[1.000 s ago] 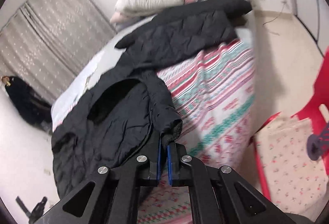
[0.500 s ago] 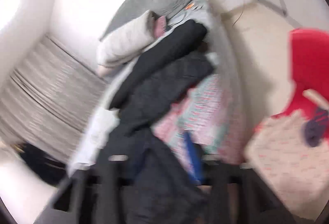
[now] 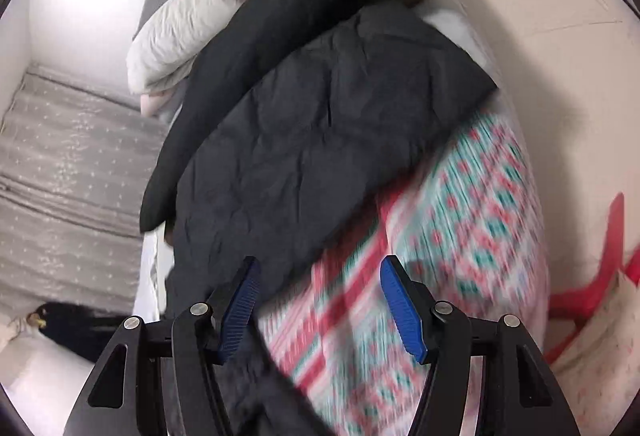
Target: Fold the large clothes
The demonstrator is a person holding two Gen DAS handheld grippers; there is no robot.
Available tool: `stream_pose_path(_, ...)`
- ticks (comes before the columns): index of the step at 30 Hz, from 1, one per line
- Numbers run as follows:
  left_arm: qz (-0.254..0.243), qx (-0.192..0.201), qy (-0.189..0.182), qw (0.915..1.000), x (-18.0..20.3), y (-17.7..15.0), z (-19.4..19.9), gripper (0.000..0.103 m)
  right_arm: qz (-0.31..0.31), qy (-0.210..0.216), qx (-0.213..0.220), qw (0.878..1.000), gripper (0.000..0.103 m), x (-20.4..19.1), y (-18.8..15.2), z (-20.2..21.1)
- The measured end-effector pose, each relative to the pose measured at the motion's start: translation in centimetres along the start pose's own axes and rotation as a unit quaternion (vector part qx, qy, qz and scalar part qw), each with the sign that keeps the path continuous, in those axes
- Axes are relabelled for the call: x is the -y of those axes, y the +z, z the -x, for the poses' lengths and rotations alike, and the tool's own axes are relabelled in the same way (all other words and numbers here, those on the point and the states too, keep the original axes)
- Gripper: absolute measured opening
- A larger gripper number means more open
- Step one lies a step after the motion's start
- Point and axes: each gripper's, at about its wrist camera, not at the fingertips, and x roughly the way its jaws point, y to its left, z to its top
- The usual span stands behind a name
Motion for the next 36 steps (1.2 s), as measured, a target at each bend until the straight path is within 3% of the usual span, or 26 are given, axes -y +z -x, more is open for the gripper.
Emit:
stream_pose_path(3, 0.014, -0.007, 0.008, 0.9998, -0.9, 0.8, -0.7, 0.059, -0.03, 0.011, 0.015, 0.999, 0.064, 0.1, 1.6, -1.3)
stream_pose_path(5, 0.032, -0.014, 0.001, 0.9994, -1.5, 1.2, -1.0, 0.059, -0.052, -0.012, 0.021, 0.998, 0.061, 0.7, 2.3, -2.9)
stream_pose_path(8, 0.052, -0.018, -0.016, 0.9984, -1.7, 1.7, -1.1, 0.059, -0.079, -0.017, 0.044, 0.996, 0.036, 1.4, 3.1, -4.2)
stream_pose_path(10, 0.053, -0.016, -0.022, 0.9982, -1.6, 2.1, -1.0, 0.059, -0.066, -0.021, 0.066, 0.995, 0.009, 0.7, 3.7, -4.1)
stream_pose_path(13, 0.053, -0.016, -0.021, 0.9982, -1.7, 2.6, -1.3, 0.059, -0.006, -0.042, 0.126, 0.991, 0.005, -2.5, 4.0, -2.2)
stream_pose_path(18, 0.072, -0.027, -0.029, 0.9966, -2.7, 2.9, -1.9, 0.059, 0.058, -0.01, 0.243, 0.968, 0.003, -8.9, 3.0, 4.7)
stream_pose_path(22, 0.077, -0.025, -0.038, 0.996, -3.3, 2.8, -1.5, 0.059, 0.106, -0.064, 0.306, 0.944, 0.003, -11.1, 2.6, 7.6)
stream_pose_path(27, 0.076, -0.04, -0.041, 0.9955, -3.7, 2.7, -2.1, 0.059, 0.109, -0.087, 0.317, 0.938, 0.003, -10.6, 3.1, 8.2)
stream_pose_path(30, 0.099, -0.055, -0.038, 0.9928, -4.8, 2.9, -2.4, 0.059, 0.122, -0.144, 0.295, 0.937, 0.003, -9.9, 2.7, 5.7)
stream_pose_path(32, 0.131, -0.057, -0.042, 0.9889, -6.1, 3.1, -2.5, 0.059, 0.11, -0.141, 0.29, 0.94, 0.003, -9.3, 2.5, 5.5)
stream_pose_path(34, 0.16, -0.054, -0.04, 0.9848, -7.5, 3.2, -2.5, 0.059, 0.136, -0.124, 0.317, 0.93, 0.003, -11.3, 1.5, 7.0)
stream_pose_path(36, 0.187, -0.051, -0.03, 0.9805, -9.1, 3.3, -2.7, 0.061, 0.194, -0.105, 0.349, 0.91, 0.004, -15.4, -1.0, 7.8)
